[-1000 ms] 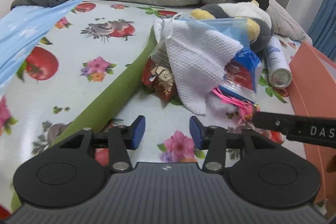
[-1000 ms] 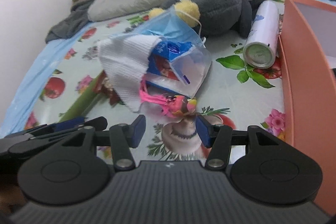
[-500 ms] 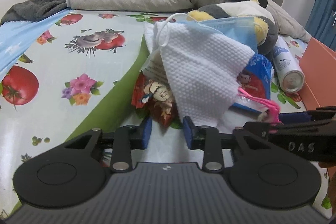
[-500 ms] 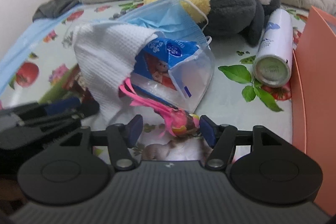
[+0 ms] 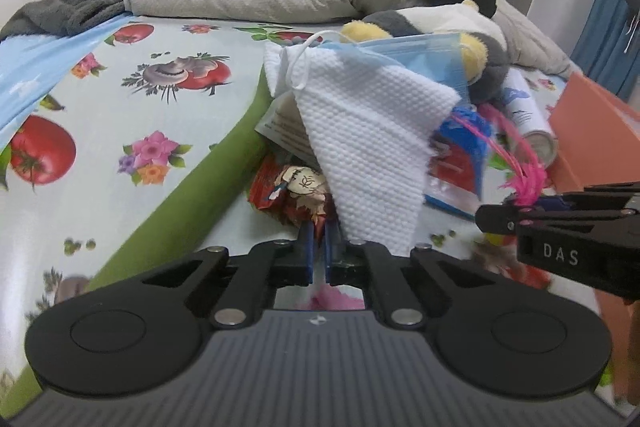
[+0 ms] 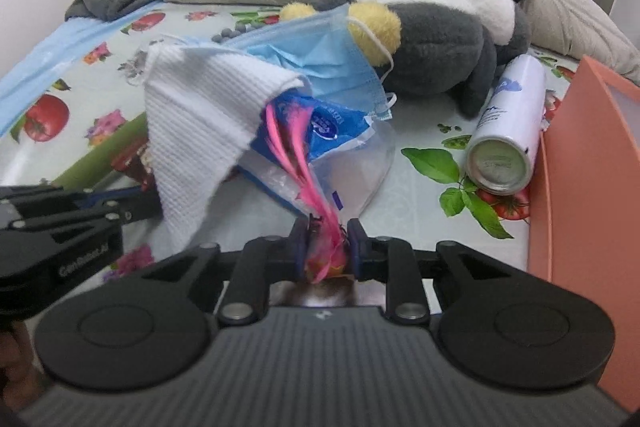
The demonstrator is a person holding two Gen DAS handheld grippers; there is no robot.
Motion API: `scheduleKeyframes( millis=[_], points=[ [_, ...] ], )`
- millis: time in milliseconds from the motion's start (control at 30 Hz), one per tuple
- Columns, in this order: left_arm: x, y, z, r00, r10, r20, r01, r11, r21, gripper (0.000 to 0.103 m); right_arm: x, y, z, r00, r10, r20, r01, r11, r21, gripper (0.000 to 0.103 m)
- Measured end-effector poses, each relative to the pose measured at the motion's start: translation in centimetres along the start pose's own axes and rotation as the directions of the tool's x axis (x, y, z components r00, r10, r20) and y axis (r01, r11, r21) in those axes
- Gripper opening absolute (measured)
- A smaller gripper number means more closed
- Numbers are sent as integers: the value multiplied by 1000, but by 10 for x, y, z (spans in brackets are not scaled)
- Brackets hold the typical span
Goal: Organize soft objects
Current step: 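Grasp the brown foil packet with the left tool while the right tool grasps the pink-tasseled toy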
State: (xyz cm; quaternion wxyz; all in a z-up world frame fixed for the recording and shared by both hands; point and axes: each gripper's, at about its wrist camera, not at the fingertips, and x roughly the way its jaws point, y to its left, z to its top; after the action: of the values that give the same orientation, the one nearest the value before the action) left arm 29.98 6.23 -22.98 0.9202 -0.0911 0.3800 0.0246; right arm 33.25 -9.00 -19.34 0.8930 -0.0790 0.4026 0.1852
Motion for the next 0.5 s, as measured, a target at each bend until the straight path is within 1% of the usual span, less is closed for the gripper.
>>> scheduleKeyframes(
  millis=[167, 233, 400, 500],
  points=[
    [-32, -5, -16, 1000, -12, 2, 12, 1000, -21, 5, -26, 5, -9, 1000, -4, 10, 4, 1000, -20, 24],
    [-47, -7, -23, 999, -35, 1, 35, 998, -45, 5, -38, 7, -14, 1000, -14, 12, 14, 1000, -23, 24],
    [-78, -17, -47, 998, -64, 5, 64, 998, -23, 5, -65, 13, -35, 1000, -24, 10, 24, 999, -48, 25],
    [-98, -21, -58, 998, -56, 17, 56, 998, -5, 5, -76, 16, -47, 1000, -26, 3, 26, 998, -52, 25]
  ],
)
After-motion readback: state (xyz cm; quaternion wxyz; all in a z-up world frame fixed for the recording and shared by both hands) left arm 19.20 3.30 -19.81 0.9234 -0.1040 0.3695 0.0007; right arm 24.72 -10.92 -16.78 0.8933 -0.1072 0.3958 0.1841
